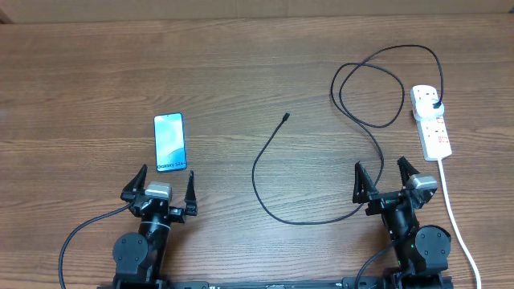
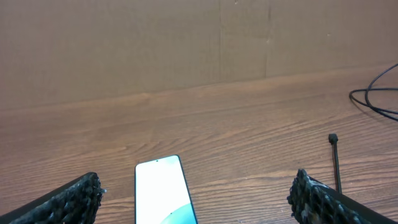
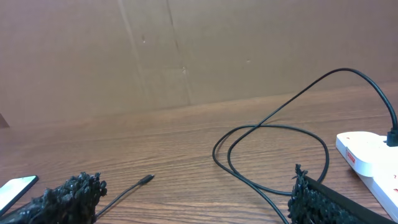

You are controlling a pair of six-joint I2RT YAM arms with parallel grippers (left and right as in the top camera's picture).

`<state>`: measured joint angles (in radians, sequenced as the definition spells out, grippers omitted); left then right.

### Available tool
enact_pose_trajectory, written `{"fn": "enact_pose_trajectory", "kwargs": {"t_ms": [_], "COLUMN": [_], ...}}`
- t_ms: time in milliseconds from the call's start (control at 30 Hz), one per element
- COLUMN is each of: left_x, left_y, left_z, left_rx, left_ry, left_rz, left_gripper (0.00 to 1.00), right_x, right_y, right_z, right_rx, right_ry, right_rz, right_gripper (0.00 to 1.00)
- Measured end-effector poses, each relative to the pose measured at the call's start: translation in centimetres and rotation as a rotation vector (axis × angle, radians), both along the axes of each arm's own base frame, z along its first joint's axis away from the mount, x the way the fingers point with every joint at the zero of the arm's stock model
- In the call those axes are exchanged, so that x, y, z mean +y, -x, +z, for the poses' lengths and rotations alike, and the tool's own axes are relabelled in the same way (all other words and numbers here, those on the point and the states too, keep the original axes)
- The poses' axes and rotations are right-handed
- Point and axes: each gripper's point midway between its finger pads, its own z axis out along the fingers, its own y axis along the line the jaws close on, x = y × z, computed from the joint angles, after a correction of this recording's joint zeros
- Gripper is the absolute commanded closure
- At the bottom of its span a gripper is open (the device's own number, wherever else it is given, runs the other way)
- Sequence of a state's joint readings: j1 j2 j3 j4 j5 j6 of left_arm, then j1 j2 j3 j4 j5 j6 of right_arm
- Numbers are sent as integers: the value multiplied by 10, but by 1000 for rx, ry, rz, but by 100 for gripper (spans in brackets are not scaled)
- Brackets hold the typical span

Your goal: Plug charger to phone and switch on socket

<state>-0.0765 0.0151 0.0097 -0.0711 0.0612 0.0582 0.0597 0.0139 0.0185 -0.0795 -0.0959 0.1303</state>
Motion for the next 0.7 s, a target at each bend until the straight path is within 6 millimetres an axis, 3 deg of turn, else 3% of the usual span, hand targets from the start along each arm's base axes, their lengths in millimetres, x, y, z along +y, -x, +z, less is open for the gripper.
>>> {"fn": "enact_pose_trajectory", "kwargs": {"t_ms": [700], "left_x": [-5], "left_y": [1], "left_z": [6], "left_rx": [-18], "left_ry": [17], "left_rz": [-29], "left_gripper": [0], "right_x": [0], "right_y": [0], "right_z": [0], "right_rx": [1], "right_ry": [0], "right_rz": [0], "right_gripper": [0]}}
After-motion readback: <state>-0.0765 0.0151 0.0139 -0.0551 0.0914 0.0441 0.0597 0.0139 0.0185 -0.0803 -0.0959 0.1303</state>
